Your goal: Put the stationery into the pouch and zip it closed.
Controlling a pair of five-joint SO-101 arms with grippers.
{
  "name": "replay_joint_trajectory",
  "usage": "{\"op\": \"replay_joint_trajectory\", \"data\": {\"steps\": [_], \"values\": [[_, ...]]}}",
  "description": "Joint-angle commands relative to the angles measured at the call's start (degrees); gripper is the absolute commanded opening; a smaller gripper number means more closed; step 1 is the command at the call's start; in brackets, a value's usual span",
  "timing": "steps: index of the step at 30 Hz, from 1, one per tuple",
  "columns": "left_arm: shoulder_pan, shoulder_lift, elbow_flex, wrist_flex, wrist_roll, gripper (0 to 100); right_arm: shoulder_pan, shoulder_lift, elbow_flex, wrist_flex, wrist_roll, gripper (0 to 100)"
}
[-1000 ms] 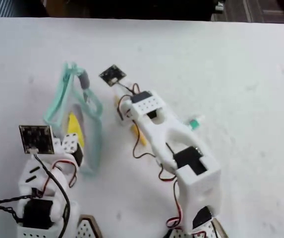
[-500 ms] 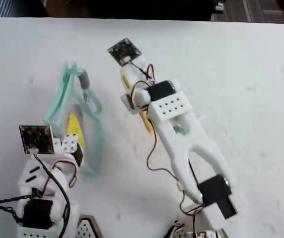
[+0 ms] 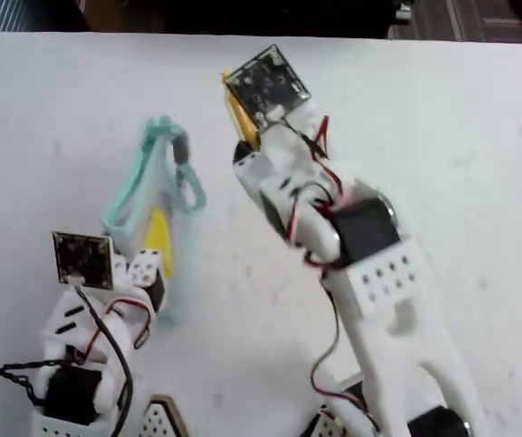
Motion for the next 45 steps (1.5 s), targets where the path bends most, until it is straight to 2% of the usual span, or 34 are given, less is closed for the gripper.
{"op": "replay_joint_trajectory", "data": {"steps": [1, 13, 16, 20, 22, 29, 40, 45], "values": [[3.6, 0.0, 0.2, -0.4, 0.4, 19, -2.1, -6.4, -2.3, 0.1, 0.1, 1.5], [4.2, 0.0, 0.2, -0.4, 0.1, 19, -6.1, -12.3, -2.2, -0.2, 0.1, 1.5], [6.7, 0.0, 0.2, 0.1, -0.2, 20, -9.4, -13.8, -2.2, -0.2, 0.1, 1.5], [10.9, 0.0, 0.1, 1.7, -5.5, 20, -14.7, -15.5, -2.1, -0.2, 0.1, 1.6], [11.6, 0.0, 0.1, 1.7, -5.7, 20, -17.3, -15.7, -2.1, -1.7, 0.2, 1.6], [11.7, 0.0, 0.2, 1.8, -6.0, 20, -18.9, -15.3, -0.6, -14.7, 0.2, 1.6], [12.4, 0.0, 0.1, 2.0, -6.2, 20, -18.7, -16.0, 22.3, -51.1, 0.2, 1.6], [12.4, 0.0, 0.1, 1.9, -6.2, 20, -18.7, -19.6, 31.4, -56.0, 0.2, 1.6]]}}
